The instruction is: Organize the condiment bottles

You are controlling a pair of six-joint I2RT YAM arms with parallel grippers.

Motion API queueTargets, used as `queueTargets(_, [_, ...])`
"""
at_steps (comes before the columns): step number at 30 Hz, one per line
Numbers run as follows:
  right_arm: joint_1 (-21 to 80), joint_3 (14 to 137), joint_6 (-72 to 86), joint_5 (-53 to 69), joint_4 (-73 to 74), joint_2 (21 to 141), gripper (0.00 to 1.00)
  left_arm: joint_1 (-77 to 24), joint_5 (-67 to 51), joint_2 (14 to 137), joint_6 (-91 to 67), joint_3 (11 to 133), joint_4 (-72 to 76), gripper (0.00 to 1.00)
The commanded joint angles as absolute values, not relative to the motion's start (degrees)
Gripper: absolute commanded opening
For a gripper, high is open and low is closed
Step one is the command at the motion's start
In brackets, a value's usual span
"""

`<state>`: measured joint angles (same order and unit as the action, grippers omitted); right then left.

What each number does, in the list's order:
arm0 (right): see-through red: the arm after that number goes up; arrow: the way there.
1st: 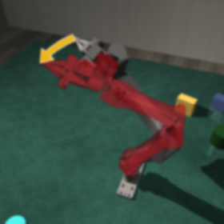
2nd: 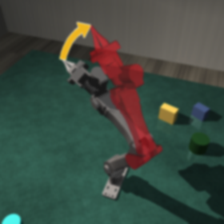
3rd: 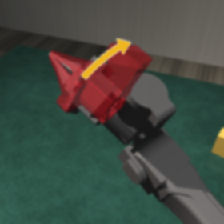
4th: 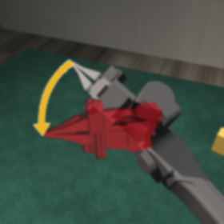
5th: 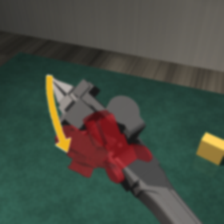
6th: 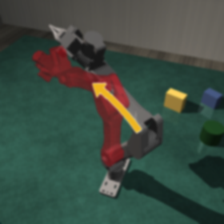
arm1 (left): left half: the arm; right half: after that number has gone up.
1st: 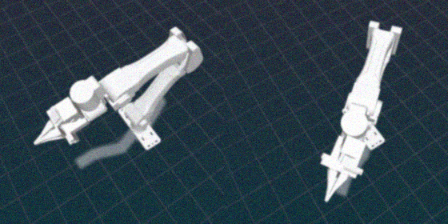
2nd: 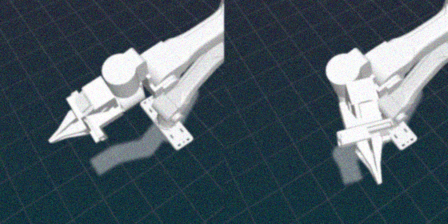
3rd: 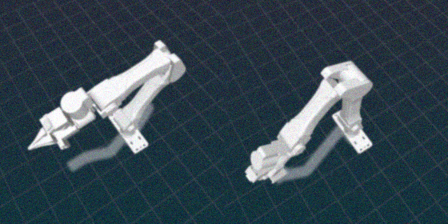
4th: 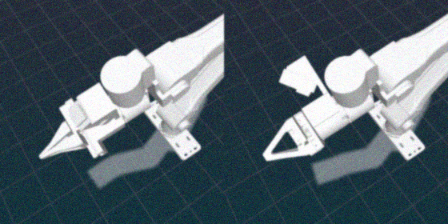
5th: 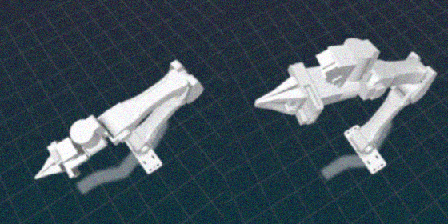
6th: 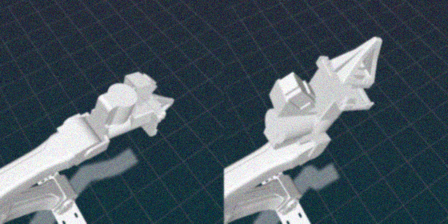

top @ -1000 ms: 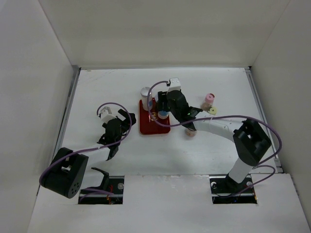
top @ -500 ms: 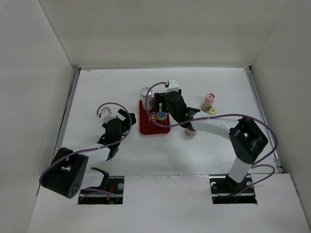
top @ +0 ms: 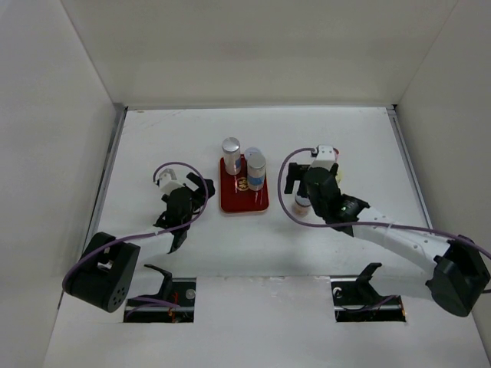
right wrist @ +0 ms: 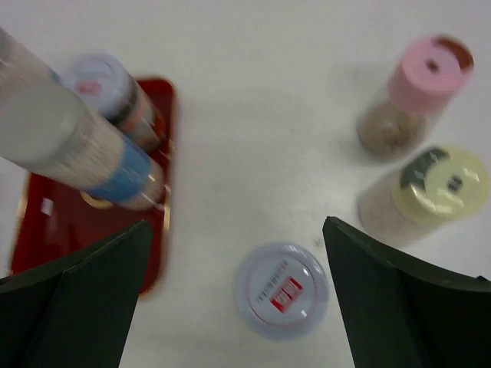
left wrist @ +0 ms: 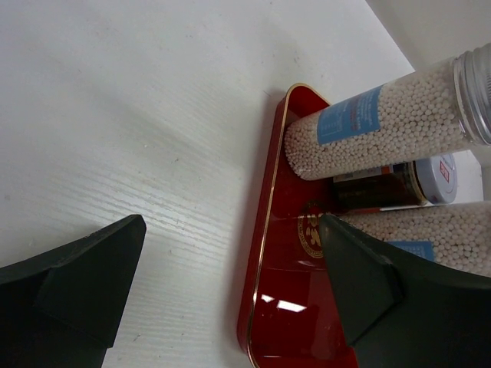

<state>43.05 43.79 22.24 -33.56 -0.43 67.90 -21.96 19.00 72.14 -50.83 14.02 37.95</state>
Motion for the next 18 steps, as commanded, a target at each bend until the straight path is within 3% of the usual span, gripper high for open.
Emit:
queueTargets(1, [43.2, 40.61, 28.2, -36.74, 11.59, 66.54, 1.0, -22.63, 19.16, 72.25, -50.98, 16.08, 40.87, 1.0])
queueTargets(12, [42.15, 40.34, 28.48, -33.66, 5.55, 73.29, 0.96, -22.98, 19.16, 71.55, -50.89, 16.0, 40.96, 1.0])
queueTargets(18, [41.79, 41.4, 27.51, -34.36, 4.74, 75.67, 0.67, -22.89, 19.16, 71.55, -50.89, 15.91, 40.96, 1.0])
